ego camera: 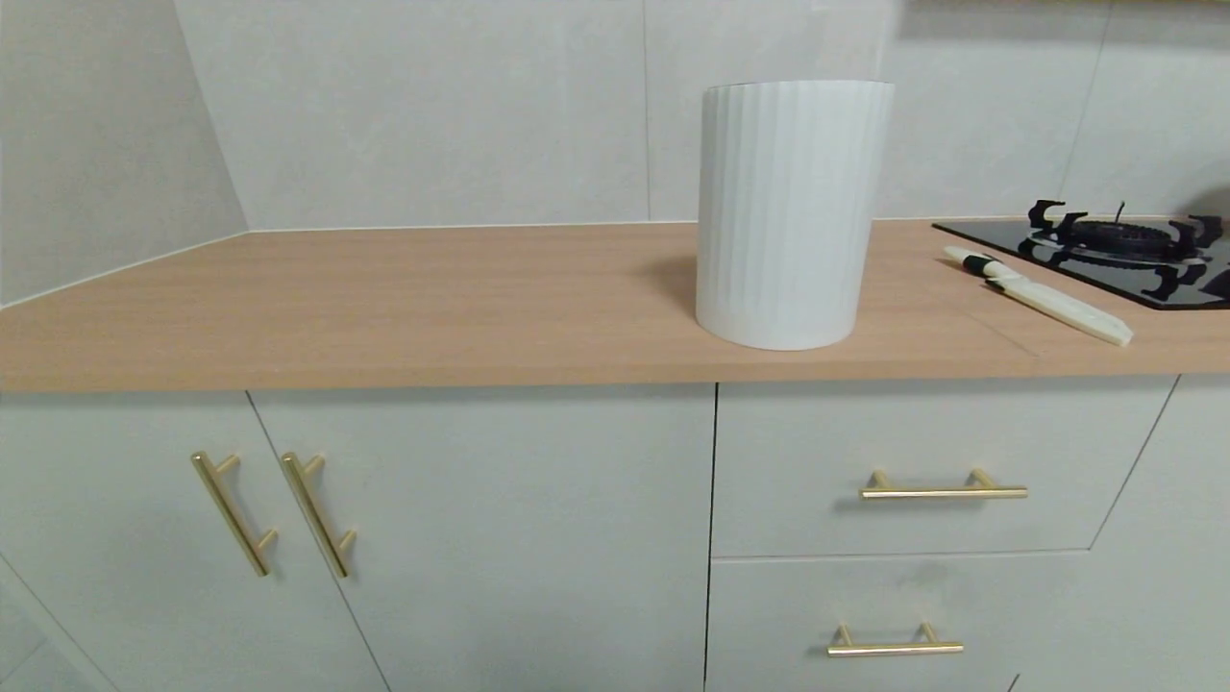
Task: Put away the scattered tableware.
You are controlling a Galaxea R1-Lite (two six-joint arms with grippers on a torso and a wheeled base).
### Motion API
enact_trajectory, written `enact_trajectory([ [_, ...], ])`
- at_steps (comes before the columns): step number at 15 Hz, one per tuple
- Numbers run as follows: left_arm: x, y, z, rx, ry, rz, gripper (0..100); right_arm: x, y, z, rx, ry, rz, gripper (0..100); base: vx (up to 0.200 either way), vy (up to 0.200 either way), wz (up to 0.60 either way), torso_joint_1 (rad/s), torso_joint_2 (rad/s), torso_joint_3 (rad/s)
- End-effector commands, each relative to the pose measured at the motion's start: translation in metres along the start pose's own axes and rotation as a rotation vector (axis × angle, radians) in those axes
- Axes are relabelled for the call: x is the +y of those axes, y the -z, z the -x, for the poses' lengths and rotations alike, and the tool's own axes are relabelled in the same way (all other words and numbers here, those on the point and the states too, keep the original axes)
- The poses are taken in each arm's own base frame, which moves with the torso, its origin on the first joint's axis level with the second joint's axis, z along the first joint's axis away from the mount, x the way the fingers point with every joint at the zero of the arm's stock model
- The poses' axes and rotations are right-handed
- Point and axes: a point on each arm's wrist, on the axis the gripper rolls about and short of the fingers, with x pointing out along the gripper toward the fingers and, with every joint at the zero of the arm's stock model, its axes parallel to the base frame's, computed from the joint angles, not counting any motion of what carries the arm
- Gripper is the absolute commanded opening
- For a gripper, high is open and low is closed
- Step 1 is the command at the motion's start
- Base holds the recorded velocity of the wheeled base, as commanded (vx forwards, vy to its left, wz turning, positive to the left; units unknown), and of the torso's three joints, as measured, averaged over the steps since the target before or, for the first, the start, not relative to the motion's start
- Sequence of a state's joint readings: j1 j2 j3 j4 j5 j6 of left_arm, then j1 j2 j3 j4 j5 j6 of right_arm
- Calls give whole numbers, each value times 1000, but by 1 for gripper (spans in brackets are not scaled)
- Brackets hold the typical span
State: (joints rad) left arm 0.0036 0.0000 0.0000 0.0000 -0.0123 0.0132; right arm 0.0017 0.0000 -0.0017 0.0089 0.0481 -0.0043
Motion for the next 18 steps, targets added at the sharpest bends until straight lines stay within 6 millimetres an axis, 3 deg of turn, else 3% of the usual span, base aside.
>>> enact_trajectory([
  [1,0,0,0,0,-3,1,100,0,0,0,2,-1,0,100,0,-200,0,2,2,-2],
  [7,0,0,0,0,-3,2,100,0,0,0,0,-1,0,100,0,-200,0,2,1,2],
  [18,0,0,0,0,-3,4,100,0,0,0,0,-1,2,100,0,0,0,0,0,0],
])
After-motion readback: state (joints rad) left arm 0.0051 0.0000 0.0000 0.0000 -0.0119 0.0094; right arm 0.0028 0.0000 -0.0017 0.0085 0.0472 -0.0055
